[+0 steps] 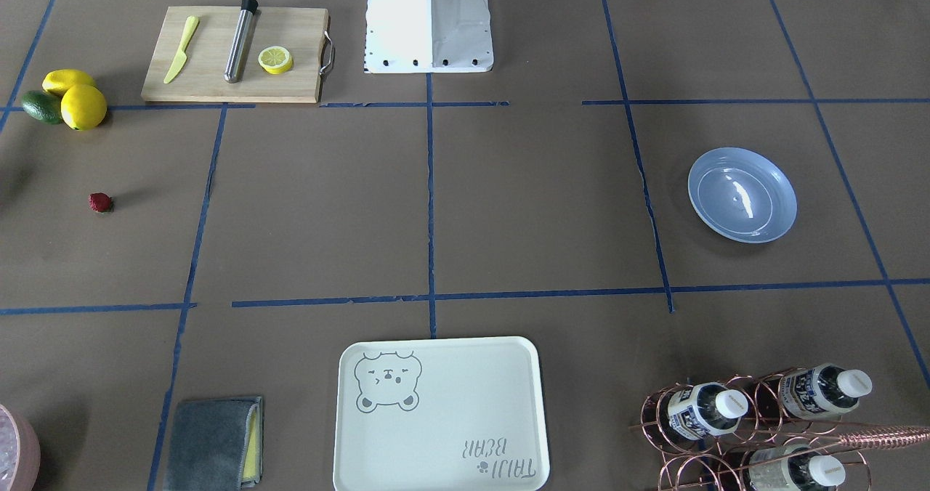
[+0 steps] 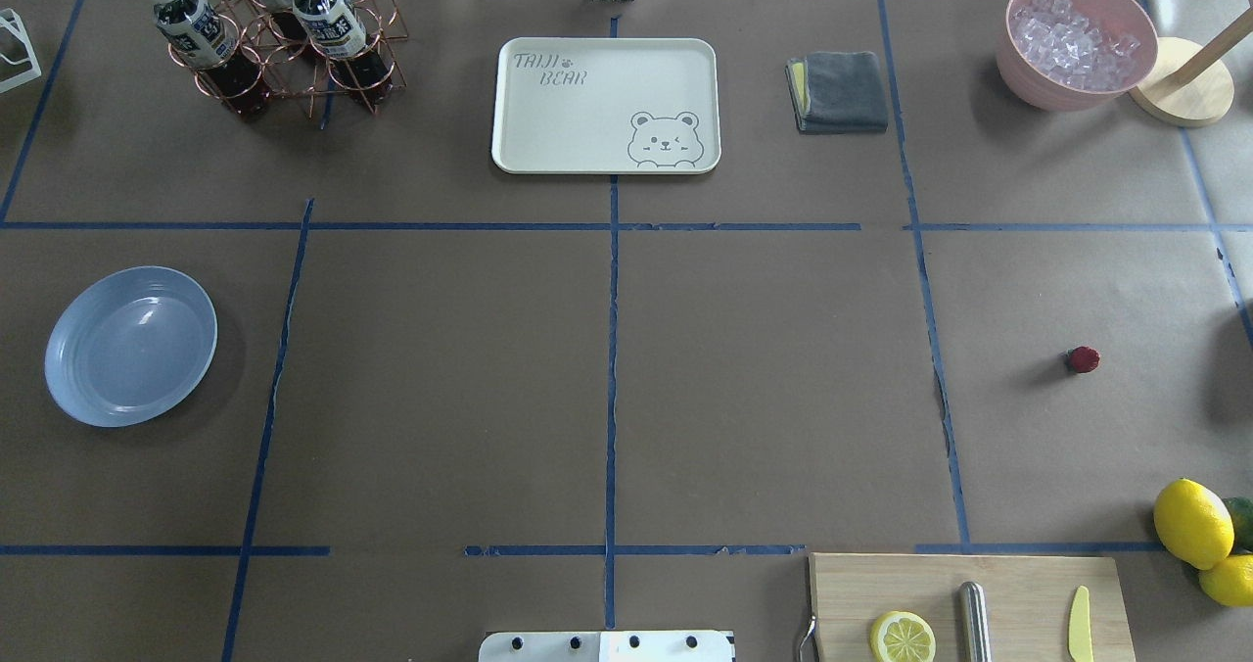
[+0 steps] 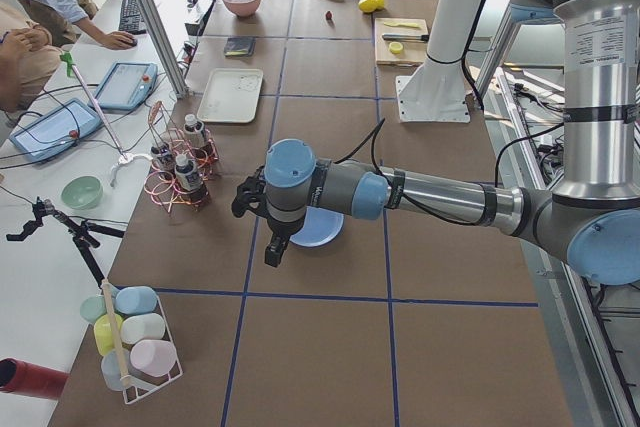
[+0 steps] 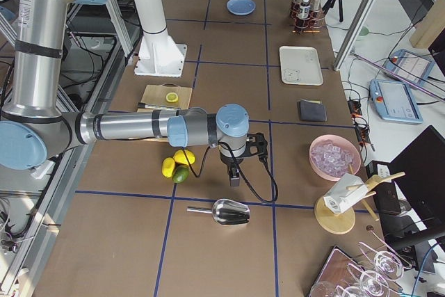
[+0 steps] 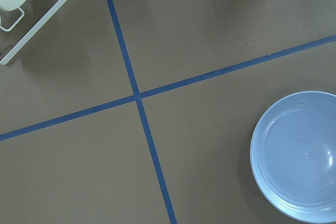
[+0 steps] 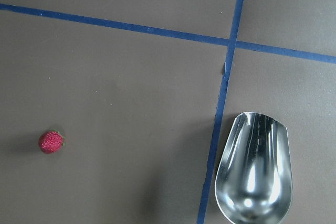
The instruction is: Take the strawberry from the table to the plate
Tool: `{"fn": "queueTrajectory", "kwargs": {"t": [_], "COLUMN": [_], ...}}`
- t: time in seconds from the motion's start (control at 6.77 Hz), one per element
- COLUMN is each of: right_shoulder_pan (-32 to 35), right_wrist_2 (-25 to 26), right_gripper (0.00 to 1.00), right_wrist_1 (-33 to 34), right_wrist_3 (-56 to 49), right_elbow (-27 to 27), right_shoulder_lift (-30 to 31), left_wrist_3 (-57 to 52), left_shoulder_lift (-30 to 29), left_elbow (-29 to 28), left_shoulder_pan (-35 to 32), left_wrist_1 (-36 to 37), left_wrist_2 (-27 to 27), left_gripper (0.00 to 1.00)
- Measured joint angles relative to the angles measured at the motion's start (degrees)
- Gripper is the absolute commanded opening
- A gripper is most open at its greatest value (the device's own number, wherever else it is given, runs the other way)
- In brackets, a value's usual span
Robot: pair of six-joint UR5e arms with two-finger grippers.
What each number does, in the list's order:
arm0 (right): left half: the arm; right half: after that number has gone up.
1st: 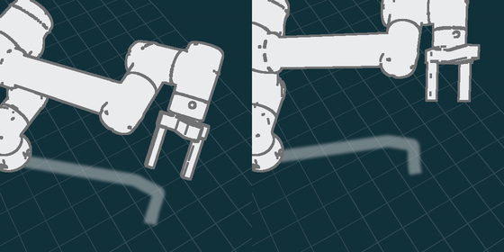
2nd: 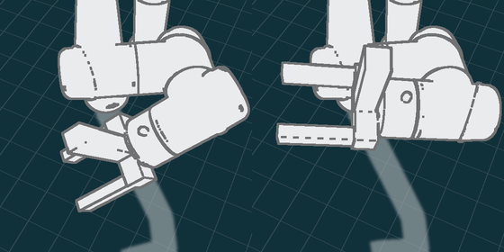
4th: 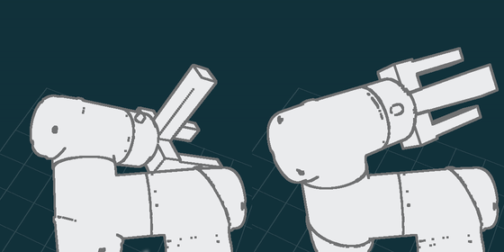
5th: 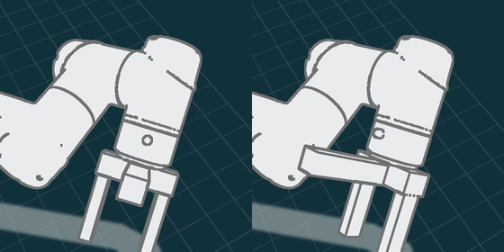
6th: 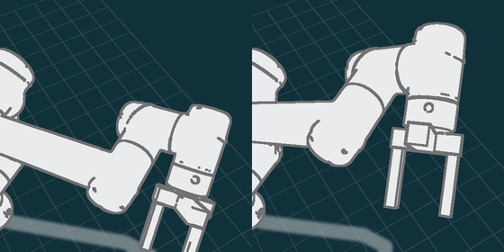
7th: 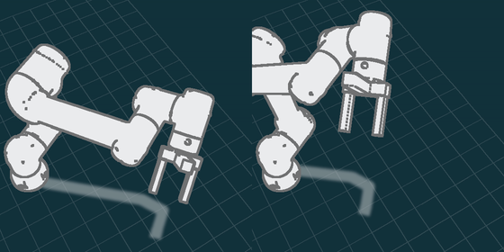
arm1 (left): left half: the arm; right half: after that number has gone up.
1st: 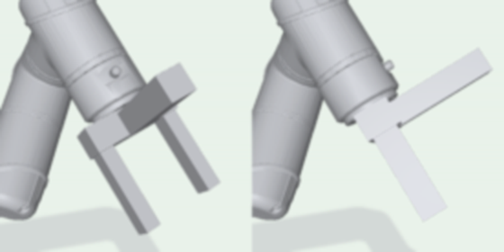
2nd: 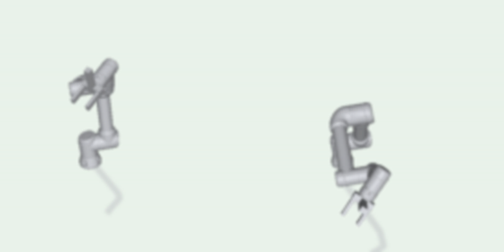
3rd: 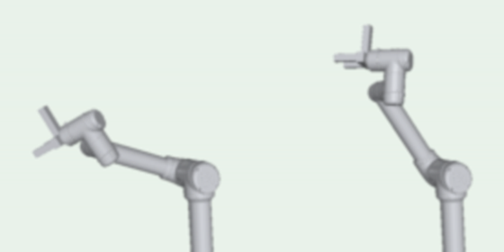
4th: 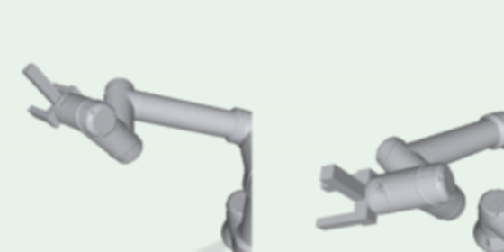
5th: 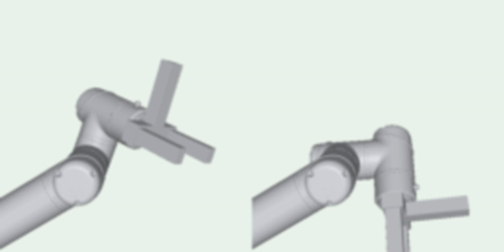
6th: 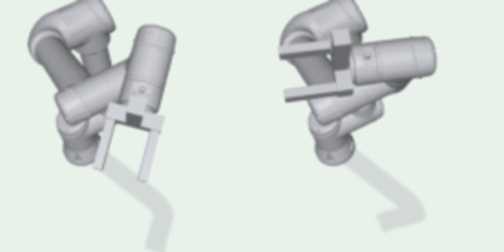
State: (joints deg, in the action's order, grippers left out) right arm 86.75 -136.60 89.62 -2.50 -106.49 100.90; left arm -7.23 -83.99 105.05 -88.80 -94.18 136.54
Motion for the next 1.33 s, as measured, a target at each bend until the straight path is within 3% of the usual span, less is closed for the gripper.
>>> {"fn": "queueTrajectory", "kwargs": {"t": [0.3, 0.59, 0.89, 1.03, 1.33], "right_shoulder_pan": [0.0, 0.0, -0.1, -0.1, -0.2], "right_wrist_2": [-0.1, -0.3, -0.3, -0.3, -0.4], "right_gripper": [1.00, 1.00, 1.00, 1.00, 1.00], "right_wrist_1": [0.0, 0.0, 0.0, 0.0, 0.0], "right_wrist_3": [0.1, 0.1, 0.0, 0.0, 0.0], "right_elbow": [0.1, 0.2, 0.3, 0.3, 0.3], "right_shoulder_lift": [0.0, 0.1, 0.1, 0.1, 0.0], "left_wrist_3": [0.0, 1.4, 12.5, 21.0, 35.0], "left_shoulder_lift": [0.7, 1.6, -0.4, -1.7, -4.4], "left_elbow": [-1.8, -8.6, -17.2, -18.9, -20.1], "left_shoulder_pan": [0.1, 4.1, 12.0, 16.8, 25.7], "left_wrist_1": [-3.0, -13.9, -28.3, -32.1, -34.1], "left_wrist_2": [1.2, 4.2, 4.0, 2.8, -1.2], "left_gripper": [1.00, 1.00, 1.00, 0.97, 0.81]}}
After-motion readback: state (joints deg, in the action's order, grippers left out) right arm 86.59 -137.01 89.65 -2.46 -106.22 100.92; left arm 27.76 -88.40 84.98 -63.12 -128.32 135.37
